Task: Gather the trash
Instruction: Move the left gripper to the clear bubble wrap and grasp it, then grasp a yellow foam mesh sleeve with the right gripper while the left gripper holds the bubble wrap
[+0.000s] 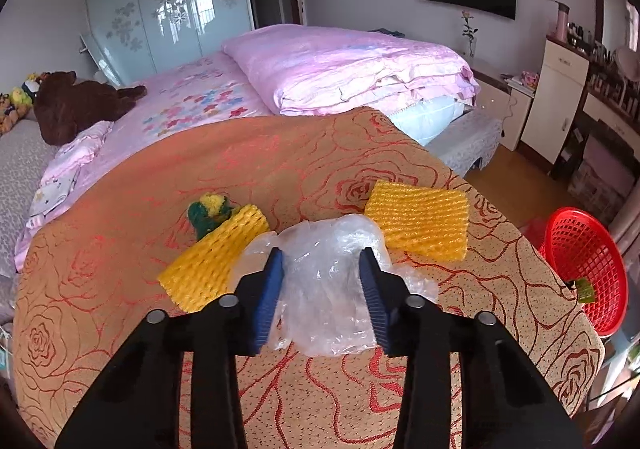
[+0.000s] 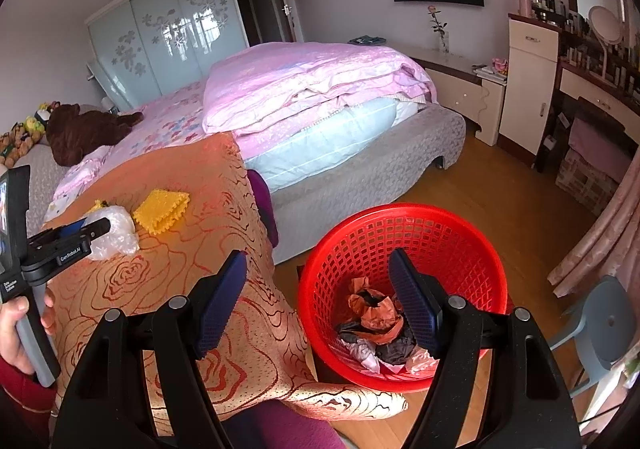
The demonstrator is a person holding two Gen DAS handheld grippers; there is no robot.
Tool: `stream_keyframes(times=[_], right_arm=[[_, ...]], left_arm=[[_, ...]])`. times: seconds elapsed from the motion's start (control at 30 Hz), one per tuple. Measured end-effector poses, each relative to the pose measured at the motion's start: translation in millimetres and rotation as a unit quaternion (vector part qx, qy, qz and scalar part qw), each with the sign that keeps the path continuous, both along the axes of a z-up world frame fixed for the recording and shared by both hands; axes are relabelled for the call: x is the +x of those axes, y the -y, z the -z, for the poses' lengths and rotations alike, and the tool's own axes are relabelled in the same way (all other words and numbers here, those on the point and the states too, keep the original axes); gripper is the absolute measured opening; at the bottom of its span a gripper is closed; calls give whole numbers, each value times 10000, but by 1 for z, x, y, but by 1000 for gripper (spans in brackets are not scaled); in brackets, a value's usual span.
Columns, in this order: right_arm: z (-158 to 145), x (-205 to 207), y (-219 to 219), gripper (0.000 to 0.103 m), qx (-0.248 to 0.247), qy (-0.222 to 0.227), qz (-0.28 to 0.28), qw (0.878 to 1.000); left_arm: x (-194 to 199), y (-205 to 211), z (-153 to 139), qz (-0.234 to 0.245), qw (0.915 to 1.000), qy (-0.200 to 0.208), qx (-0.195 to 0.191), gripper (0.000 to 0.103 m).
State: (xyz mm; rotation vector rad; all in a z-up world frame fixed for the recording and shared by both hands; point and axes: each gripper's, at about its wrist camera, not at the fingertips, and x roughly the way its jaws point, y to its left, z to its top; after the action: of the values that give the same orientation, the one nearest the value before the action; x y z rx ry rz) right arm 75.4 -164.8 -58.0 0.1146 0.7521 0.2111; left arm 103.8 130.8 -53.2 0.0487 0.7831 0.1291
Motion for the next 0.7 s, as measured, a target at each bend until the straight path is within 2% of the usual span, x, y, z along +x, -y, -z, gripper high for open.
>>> stream_keyframes(times=[0.2,0.33,0.43,0.7], right_arm=[[-1,1,-17,71,-73,38,-224,9997],[-2,2,-30,71,-119,52,-420,9990],[-2,3,-44,71,-171,66,-615,9979],[-3,26,-94,71,-263,155,-1460,9888]], left_arm=[[-12,-13,-9,4,9994,167,-305,30],[-31,-23,-23,14,9978,359,-562,29],[-48,-26,-30,77,9971,446,-615,29],[-82,-35,-27,180,9952,438,-862,29]])
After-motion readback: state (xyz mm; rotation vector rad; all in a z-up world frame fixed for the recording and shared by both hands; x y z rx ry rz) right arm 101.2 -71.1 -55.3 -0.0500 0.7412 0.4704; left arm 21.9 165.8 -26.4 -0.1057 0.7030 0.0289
